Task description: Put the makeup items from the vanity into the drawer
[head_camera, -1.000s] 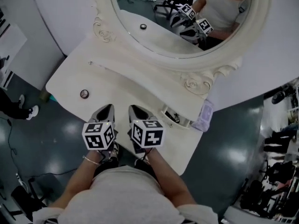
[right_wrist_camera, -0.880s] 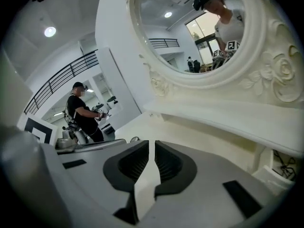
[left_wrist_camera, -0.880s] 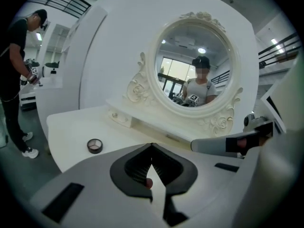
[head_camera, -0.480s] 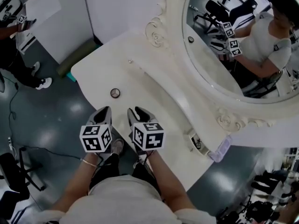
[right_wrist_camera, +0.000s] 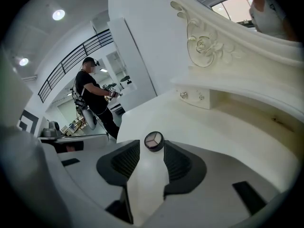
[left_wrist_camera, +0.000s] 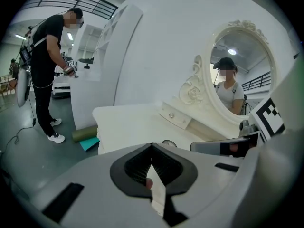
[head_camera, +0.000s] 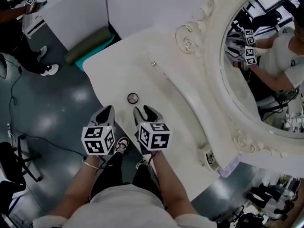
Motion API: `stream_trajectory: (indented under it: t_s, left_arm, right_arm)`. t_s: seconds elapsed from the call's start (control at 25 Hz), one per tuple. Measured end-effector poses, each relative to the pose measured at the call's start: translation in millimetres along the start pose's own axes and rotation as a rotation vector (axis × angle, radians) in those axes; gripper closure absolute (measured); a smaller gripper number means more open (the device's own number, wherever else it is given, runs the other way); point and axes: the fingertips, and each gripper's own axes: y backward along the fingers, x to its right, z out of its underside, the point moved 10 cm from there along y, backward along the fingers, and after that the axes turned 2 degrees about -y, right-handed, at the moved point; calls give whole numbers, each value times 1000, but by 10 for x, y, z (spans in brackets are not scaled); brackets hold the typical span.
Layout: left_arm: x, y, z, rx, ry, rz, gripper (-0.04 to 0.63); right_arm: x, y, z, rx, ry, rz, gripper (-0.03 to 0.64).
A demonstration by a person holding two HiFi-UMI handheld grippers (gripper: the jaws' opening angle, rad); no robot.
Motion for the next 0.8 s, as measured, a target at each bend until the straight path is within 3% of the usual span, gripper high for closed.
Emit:
stream_trajectory:
  t_s: [0.8]
  left_arm:
    - [-336, -331, 117, -37, 83, 23, 594]
  right_arm:
    - [-105, -634, -23, -104, 123, 102, 405]
